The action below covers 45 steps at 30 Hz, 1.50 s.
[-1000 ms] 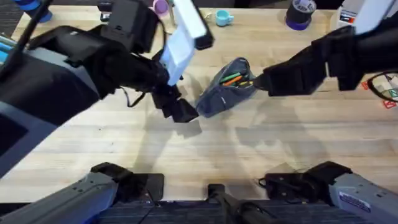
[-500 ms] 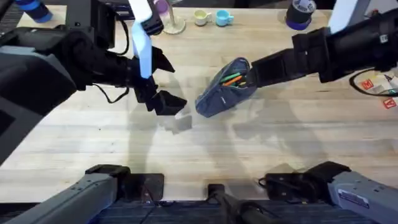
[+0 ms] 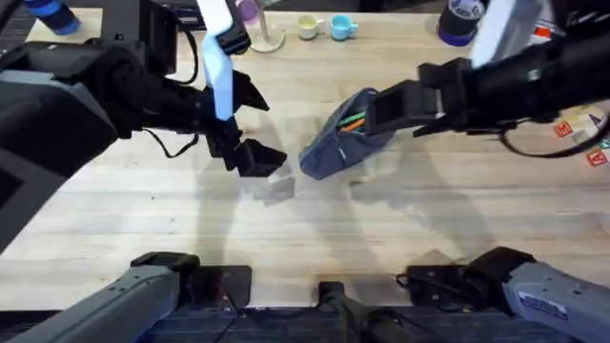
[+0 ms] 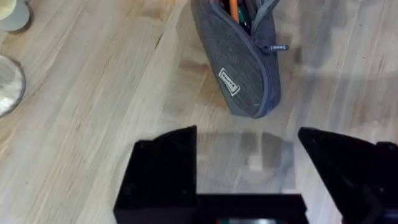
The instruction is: Unzip the bag, pick up the pens from the table one at a time and place them inside, then zip the bag closed.
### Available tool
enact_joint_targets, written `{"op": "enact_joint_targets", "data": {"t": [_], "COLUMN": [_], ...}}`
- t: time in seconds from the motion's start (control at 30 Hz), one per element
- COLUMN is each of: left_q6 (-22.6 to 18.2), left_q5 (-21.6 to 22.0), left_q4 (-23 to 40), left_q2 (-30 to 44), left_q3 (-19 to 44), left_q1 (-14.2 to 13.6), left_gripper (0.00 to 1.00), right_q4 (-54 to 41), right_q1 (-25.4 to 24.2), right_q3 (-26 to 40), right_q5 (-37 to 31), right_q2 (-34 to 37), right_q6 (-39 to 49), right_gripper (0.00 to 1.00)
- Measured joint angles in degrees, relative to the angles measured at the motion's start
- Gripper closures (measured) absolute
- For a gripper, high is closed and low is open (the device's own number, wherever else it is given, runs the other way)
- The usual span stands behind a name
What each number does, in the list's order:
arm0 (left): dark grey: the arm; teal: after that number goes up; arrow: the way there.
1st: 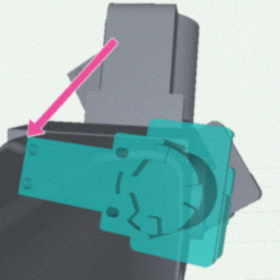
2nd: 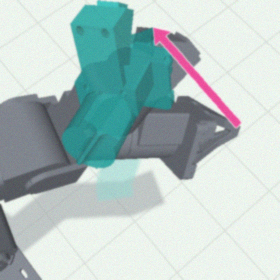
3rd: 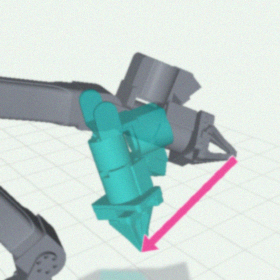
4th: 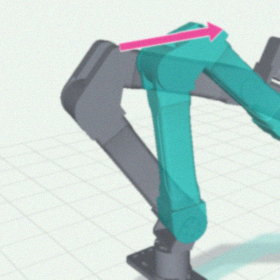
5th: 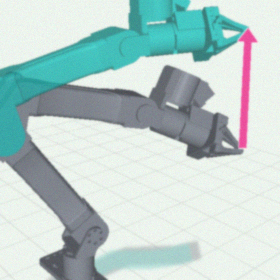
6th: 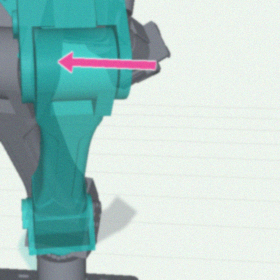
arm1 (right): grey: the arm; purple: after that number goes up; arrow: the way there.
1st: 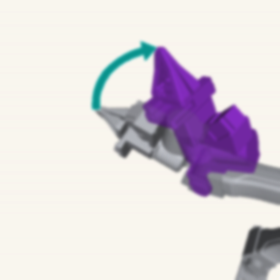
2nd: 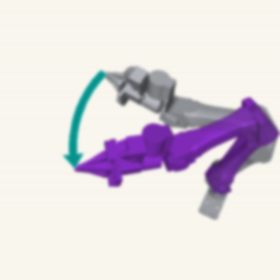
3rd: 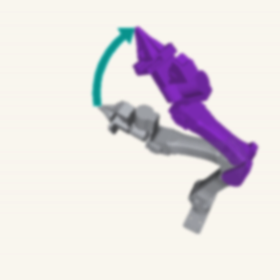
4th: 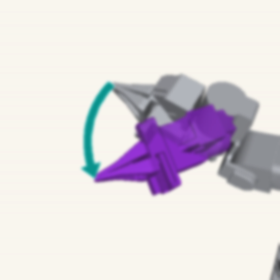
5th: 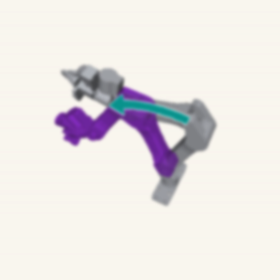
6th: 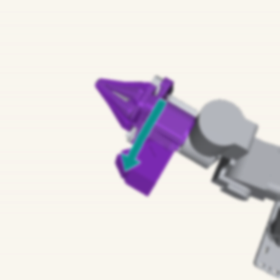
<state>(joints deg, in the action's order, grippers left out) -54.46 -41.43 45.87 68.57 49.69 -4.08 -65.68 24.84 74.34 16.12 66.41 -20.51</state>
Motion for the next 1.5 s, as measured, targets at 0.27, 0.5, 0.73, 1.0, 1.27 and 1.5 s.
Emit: {"op": "enact_joint_targets", "data": {"t": [0.27, 0.5, 0.73, 1.0, 1.27, 1.5], "left_q6": [0.0, -0.02, -0.02, -0.02, -0.02, -0.02], "left_q5": [-0.2, -0.54, -0.61, -0.63, -0.63, -0.63], "left_q4": [0.0, 0.0, 0.0, 0.0, 0.0, 0.0], "left_q2": [0.0, 0.0, -0.01, -0.02, 0.0, 0.0], "left_q3": [0.0, 0.0, 0.0, 0.0, 0.0, 0.0], "left_q1": [0.0, 0.0, 0.0, 0.0, 0.0, 0.0], "left_gripper": [0.008, 0.008, 0.008, 0.007, 0.008, 0.008], "right_q4": [7.38, 13.61, 14.31, 14.55, 16.46, 21.09], "right_q1": [10.11, 16.82, 18.12, 18.12, 18.12, 18.12], "right_q3": [-6.54, -12.34, -14.11, -14.11, -14.11, -14.11], "right_q5": [-13.23, -18.28, -21.38, -22.41, -22.62, -22.8], "right_q2": [-3.93, -5.64, -3.86, -3.37, 0.26, 6.54], "right_q6": [-9.0, -13.14, -17.87, -19.0, -19.42, -18.66], "right_gripper": [0.006, 0.005, 0.005, 0.005, 0.005, 0.006]}}
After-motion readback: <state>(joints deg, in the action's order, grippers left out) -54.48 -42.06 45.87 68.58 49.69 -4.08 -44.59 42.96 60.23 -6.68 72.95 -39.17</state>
